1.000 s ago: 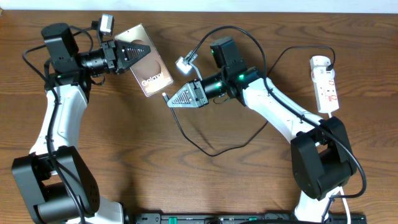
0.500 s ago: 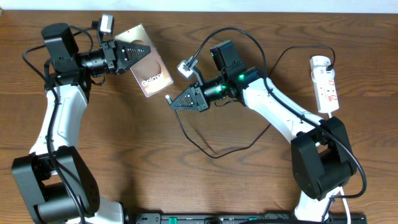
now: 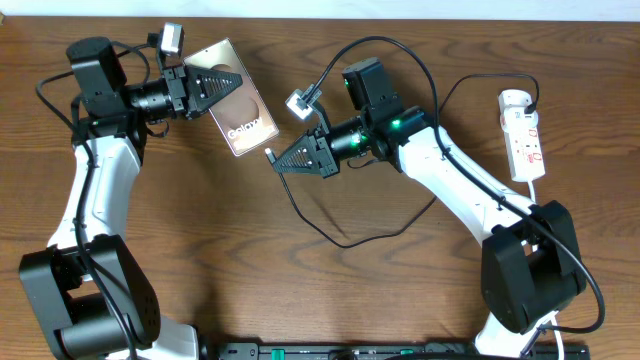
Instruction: Plug charger to phone and switch on socket
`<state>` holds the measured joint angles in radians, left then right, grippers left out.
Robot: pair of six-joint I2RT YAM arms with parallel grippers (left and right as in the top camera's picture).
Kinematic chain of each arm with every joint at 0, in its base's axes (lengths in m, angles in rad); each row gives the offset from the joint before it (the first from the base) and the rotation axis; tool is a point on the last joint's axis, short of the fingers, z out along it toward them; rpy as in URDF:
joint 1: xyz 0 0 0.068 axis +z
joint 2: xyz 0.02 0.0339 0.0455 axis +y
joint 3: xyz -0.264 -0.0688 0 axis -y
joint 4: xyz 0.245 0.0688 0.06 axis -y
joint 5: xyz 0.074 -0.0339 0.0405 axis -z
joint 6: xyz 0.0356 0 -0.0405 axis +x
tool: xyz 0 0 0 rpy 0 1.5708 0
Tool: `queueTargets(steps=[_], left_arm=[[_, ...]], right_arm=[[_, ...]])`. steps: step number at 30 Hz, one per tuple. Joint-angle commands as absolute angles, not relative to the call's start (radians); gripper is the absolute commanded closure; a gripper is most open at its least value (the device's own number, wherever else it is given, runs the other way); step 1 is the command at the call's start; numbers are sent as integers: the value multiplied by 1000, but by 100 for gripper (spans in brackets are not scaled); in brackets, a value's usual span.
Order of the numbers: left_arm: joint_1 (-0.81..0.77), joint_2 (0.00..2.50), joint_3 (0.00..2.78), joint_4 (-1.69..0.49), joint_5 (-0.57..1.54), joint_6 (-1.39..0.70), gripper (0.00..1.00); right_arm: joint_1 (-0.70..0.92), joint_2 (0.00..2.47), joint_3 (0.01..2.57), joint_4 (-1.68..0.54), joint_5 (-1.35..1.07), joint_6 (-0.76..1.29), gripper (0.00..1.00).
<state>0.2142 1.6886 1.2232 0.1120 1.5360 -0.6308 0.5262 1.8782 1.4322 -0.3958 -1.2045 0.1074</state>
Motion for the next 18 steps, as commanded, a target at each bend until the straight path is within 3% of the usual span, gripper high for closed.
queueTargets(steps=[1,18], left_arm=[[216,1680,1227,117,1571,-621,93],[216,1680,1227,117,1571,-621,93]], right_arm=[[532,1856,1446,-392,-1254,142,99],[532,1856,1446,-355,-1320,192,99]])
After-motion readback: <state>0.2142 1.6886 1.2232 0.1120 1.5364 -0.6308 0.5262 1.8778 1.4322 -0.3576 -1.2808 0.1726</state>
